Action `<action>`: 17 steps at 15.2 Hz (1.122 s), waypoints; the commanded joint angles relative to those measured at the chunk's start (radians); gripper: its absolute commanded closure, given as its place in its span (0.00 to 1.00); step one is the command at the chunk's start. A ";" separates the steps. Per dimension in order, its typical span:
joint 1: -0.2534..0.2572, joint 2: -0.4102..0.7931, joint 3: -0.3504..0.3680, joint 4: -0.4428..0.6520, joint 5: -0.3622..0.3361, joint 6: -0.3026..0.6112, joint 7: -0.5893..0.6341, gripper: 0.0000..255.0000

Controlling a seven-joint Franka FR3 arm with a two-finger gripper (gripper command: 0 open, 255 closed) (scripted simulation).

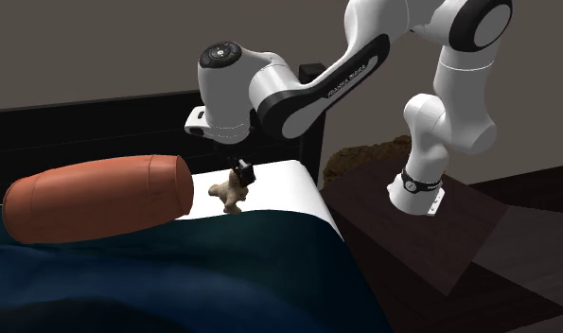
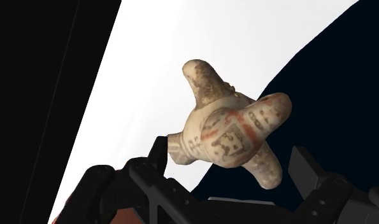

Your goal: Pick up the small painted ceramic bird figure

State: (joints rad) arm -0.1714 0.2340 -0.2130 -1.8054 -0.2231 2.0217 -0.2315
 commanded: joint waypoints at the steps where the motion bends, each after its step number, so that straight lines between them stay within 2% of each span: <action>1: 0.000 0.010 0.000 -0.014 -0.001 0.024 0.006 0.00; 4: -0.001 0.018 0.000 -0.025 -0.001 0.042 0.009 0.00; 5: -0.001 0.019 0.000 -0.023 0.000 0.041 0.008 1.00; 14: -0.001 0.018 0.000 -0.025 -0.001 0.042 0.009 1.00; 17: 0.000 0.004 0.000 -0.003 0.000 0.007 0.002 1.00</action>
State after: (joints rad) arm -0.1723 0.2416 -0.2132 -1.8146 -0.2232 2.0384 -0.2287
